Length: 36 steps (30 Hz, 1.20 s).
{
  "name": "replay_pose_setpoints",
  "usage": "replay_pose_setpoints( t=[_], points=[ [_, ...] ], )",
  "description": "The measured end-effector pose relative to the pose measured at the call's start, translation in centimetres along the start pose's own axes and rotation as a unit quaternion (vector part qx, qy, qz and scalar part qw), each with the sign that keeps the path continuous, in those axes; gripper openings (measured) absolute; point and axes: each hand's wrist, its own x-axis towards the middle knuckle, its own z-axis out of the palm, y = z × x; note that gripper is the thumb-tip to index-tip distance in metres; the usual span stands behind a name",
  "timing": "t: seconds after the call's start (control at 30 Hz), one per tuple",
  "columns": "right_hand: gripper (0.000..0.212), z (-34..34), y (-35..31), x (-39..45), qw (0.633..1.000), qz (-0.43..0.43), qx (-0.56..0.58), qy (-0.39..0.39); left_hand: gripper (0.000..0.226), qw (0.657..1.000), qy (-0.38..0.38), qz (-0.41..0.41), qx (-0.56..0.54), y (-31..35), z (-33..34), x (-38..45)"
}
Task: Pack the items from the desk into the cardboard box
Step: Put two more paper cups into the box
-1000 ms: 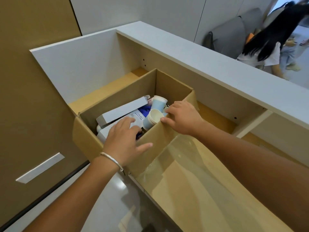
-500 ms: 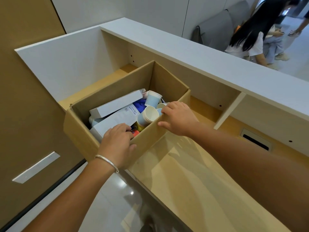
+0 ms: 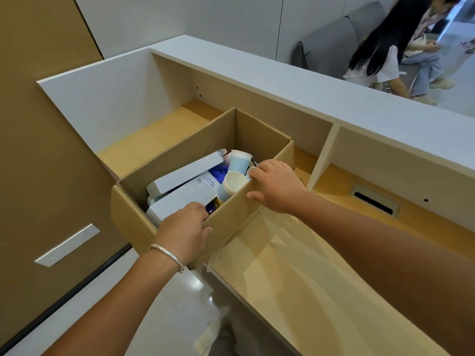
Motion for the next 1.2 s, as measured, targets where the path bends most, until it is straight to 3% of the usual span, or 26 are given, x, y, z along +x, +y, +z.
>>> replay_pose_setpoints(
  t=[0.57,0.73,0.9,0.97,1.1,1.2],
  points=[
    [0.054,-1.3,8.2,-16.8,0.997,-0.066,0.01,0.039,0.014,0.996,0.029,-0.079,-0.004,15.7,4.6,-11.2],
    [0.057,-1.5,10.8,-22.6,0.996,-0.068,0.039,0.039,0.015,0.997,-0.003,-0.073,-0.001,20.6,5.8,-14.0],
    [0.064,-2.3,13.9,-27.7,0.996,-0.049,0.063,0.038,0.026,0.997,-0.03,-0.046,0.05,24.2,5.6,-13.8],
    [0.064,-2.5,15.4,-30.1,0.997,-0.015,0.065,0.043,0.044,0.998,0.003,-0.03,0.053,25.7,5.4,-13.3],
    [0.063,-2.6,18.6,-35.4,0.995,0.073,0.052,0.045,0.059,0.985,0.123,0.108,0.047,29.6,6.2,-12.3],
    [0.063,-2.4,20.4,-39.4,0.989,0.142,0.031,0.03,0.069,0.975,0.139,0.171,0.043,32.1,7.7,-11.6]
  ],
)
